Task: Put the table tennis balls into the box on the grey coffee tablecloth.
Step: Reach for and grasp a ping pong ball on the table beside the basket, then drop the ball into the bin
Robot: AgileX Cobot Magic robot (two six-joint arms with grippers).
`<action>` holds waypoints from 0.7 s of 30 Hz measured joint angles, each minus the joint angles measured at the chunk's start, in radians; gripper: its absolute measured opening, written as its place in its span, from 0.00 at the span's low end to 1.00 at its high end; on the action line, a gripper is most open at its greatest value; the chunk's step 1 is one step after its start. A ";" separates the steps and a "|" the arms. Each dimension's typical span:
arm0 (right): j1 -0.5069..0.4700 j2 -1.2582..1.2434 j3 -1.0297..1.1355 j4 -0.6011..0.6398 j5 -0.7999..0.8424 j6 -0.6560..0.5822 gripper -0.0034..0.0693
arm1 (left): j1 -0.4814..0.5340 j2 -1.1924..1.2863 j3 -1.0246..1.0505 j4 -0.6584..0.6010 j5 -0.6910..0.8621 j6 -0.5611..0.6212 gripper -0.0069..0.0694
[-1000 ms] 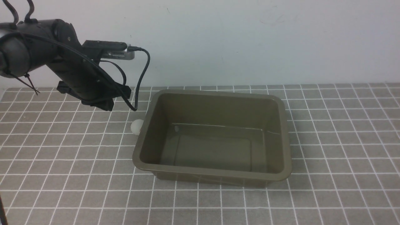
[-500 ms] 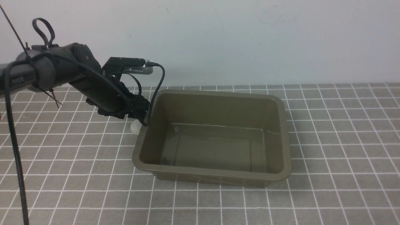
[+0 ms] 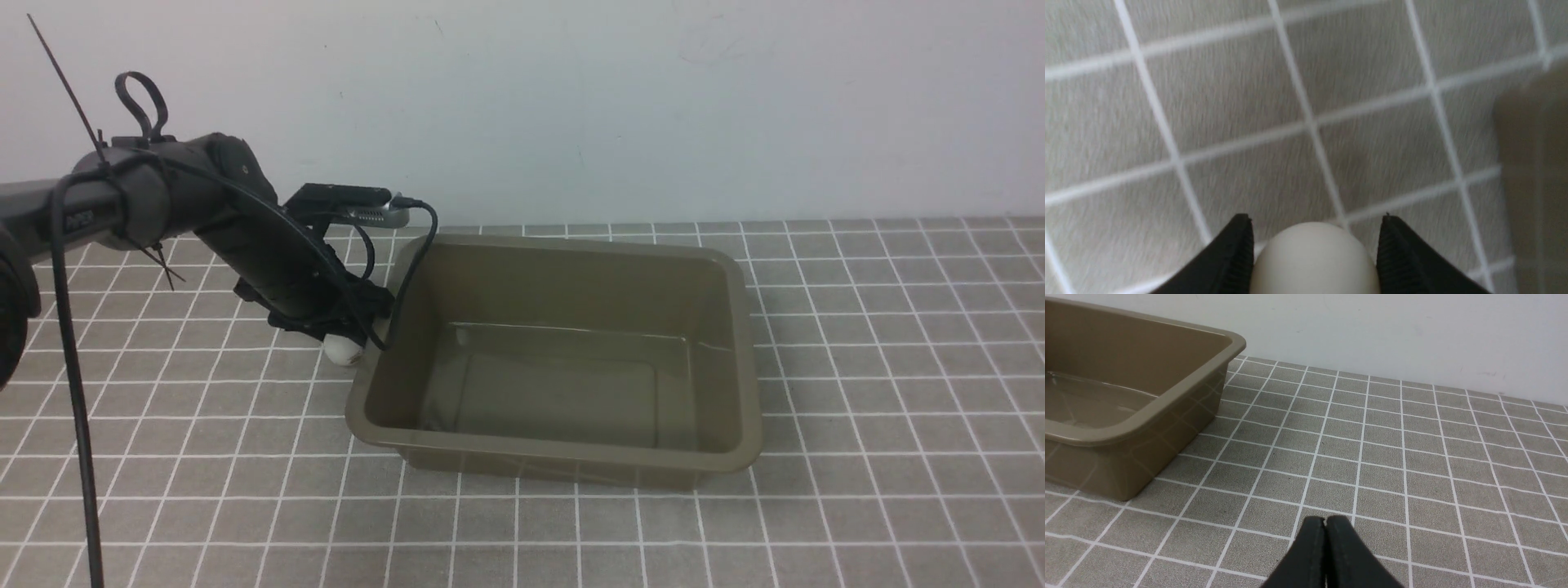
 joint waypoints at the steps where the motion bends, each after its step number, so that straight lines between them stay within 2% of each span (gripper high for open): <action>1: 0.000 0.000 0.000 0.000 0.000 0.000 0.03 | 0.002 -0.007 -0.013 0.019 0.037 -0.009 0.54; 3: 0.000 0.000 0.000 0.000 0.000 0.000 0.03 | 0.010 -0.061 -0.060 0.077 0.108 -0.053 0.54; 6: 0.000 0.000 0.000 0.000 0.000 0.000 0.03 | 0.012 -0.130 -0.110 0.090 0.168 -0.076 0.54; 12: 0.000 0.000 0.000 0.000 0.000 0.000 0.03 | -0.062 -0.246 -0.150 -0.071 0.330 -0.047 0.54; 18: 0.000 0.000 0.000 0.000 0.000 0.000 0.03 | -0.209 -0.206 -0.149 -0.098 0.300 0.006 0.54; 20: 0.000 0.000 0.000 0.000 0.000 0.000 0.03 | -0.239 -0.195 -0.149 -0.092 0.271 0.005 0.57; 21: 0.000 0.000 0.000 0.000 0.000 0.000 0.03 | -0.257 -0.191 -0.149 -0.084 0.250 0.004 0.61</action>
